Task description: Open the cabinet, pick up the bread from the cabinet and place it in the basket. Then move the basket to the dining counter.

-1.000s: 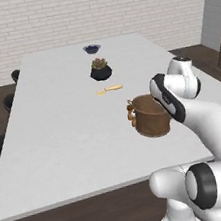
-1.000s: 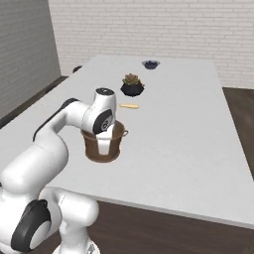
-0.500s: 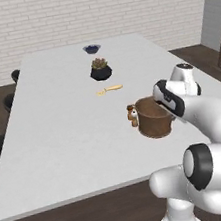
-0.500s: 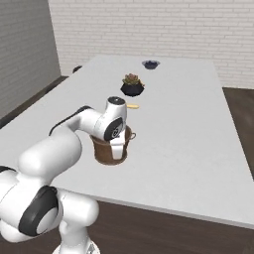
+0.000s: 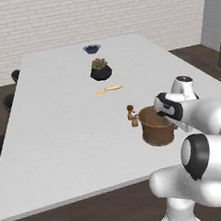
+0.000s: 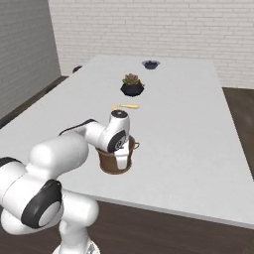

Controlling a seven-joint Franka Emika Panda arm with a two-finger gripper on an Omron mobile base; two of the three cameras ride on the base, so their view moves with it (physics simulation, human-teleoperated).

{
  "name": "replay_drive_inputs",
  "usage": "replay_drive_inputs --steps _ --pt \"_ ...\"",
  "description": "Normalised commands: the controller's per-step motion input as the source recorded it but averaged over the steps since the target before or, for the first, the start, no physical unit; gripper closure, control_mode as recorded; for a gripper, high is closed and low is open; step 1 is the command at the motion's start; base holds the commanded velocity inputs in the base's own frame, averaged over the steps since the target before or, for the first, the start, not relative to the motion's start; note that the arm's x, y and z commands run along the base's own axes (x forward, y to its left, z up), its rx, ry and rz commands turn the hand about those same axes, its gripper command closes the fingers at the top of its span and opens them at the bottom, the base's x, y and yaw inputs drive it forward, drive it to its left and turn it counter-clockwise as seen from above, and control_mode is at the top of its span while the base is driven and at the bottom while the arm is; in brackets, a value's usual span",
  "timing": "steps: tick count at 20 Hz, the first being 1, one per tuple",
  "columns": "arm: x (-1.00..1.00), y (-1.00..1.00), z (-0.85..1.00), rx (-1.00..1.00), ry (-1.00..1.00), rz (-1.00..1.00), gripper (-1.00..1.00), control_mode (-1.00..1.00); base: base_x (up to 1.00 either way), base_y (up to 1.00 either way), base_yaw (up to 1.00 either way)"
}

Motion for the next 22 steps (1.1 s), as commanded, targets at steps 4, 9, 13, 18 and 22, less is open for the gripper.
replay_drive_inputs --steps 4,9,13,18,22 --pt "0.00 0.00 -0.16 0.00 0.00 0.00 1.00 -1.00 0.00 0.00 0.00" --pt "0.00 0.00 -0.18 0.01 0.00 0.00 1.00 -1.00 0.00 0.00 0.00" --pt "0.00 0.00 -0.23 0.03 0.01 0.00 1.00 -1.00 0.00 0.00 0.00" --pt "0.00 0.00 -0.10 0.01 0.01 0.00 -1.00 -1.00 0.00 0.00 0.00" --pt "0.00 0.00 0.03 0.00 0.00 0.00 -1.00 -1.00 0.00 0.00 0.00"
